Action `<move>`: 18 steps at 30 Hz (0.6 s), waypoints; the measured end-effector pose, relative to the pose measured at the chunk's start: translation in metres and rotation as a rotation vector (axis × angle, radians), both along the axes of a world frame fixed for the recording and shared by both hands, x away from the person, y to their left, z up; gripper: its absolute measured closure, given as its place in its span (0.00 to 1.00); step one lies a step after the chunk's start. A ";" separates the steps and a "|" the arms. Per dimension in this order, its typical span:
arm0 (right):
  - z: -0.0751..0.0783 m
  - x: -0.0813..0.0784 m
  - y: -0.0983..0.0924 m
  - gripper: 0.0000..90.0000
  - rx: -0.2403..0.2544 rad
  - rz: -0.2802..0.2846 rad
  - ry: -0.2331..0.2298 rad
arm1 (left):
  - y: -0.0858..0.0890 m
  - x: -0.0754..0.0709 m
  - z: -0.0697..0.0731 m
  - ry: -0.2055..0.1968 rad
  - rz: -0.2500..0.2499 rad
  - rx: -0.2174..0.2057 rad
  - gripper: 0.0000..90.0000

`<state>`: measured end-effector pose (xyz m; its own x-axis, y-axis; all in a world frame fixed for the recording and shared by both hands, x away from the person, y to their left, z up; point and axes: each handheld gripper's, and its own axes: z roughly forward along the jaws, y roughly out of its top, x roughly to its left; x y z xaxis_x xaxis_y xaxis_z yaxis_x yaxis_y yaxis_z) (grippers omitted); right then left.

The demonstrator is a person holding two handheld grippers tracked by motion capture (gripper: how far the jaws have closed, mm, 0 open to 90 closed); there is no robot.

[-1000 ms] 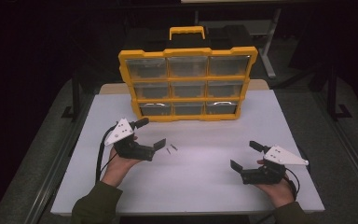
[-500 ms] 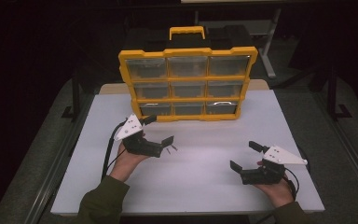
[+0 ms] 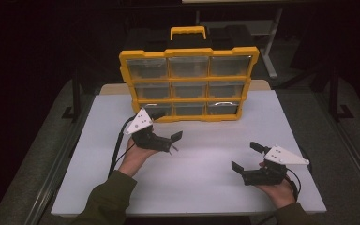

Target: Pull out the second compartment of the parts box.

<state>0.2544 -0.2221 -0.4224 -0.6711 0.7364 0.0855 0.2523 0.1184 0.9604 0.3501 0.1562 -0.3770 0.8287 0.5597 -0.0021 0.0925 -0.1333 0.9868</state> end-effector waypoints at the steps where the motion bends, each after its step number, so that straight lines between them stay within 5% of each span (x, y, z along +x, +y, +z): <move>1: 0.000 0.000 0.000 0.00 0.000 0.000 -0.001 | -0.001 0.001 0.000 -0.003 0.002 -0.001 0.00; 18: -0.001 -0.001 0.001 0.00 -0.002 0.004 -0.007 | -0.020 0.024 0.000 -0.037 0.017 -0.002 0.00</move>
